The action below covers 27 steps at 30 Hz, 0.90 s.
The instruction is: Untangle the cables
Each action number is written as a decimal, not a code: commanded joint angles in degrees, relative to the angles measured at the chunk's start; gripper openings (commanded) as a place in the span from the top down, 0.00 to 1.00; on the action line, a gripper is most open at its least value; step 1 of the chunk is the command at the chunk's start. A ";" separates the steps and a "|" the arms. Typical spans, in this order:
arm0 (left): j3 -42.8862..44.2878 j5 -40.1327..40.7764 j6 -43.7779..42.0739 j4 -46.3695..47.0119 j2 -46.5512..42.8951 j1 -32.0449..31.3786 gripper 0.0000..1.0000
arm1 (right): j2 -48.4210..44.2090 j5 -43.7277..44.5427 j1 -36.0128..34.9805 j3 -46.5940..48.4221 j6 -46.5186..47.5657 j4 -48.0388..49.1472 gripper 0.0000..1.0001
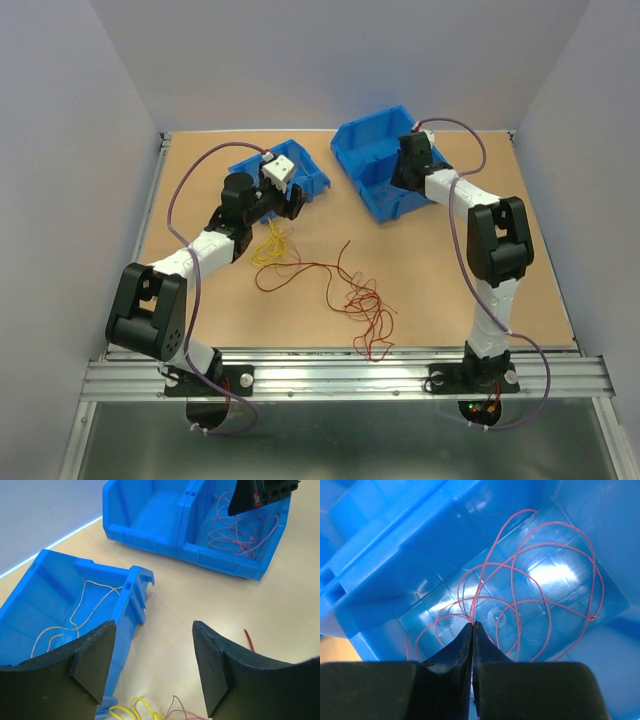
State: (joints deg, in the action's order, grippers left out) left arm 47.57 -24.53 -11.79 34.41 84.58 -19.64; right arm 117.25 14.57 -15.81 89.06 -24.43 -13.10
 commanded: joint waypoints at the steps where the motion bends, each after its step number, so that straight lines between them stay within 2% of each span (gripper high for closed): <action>1: 0.06 -0.07 -0.95 1.36 -2.66 -0.75 0.27 | -4.83 0.10 -0.27 -3.09 1.83 -6.14 0.95; 8: -0.37 -0.43 -0.95 1.27 -3.71 -1.28 0.26 | -17.57 10.64 -0.27 -13.28 2.63 -7.02 0.93; 11: -0.55 -0.34 -1.04 1.27 -3.98 -1.63 0.26 | -20.83 10.58 -0.27 -15.31 2.54 -7.02 0.89; 12: -0.55 -0.25 -1.21 1.18 -3.89 -1.63 0.26 | -21.18 10.05 -0.27 -15.40 2.54 -7.02 0.81; 13: -0.55 -0.16 -1.30 1.18 -3.89 -1.81 0.26 | -21.45 9.26 -0.27 -15.32 2.37 -6.94 0.58; 15: -0.55 0.01 -1.83 1.09 -3.98 -1.81 0.25 | -21.45 7.41 -0.27 -15.05 1.75 -6.50 0.45; 21: 0.15 1.24 -3.41 -1.80 -4.77 -1.89 0.16 | -24.08 3.54 -0.36 -16.19 0.87 -4.39 0.38; 27: 0.41 5.98 -6.92 -6.80 -4.25 -1.81 0.11 | -32.07 -3.21 -2.73 -23.99 0.78 0.17 0.33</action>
State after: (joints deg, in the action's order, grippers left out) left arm 47.57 -21.56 -15.55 29.76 82.41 -21.28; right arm 91.42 16.71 -16.69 69.08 -23.11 -18.35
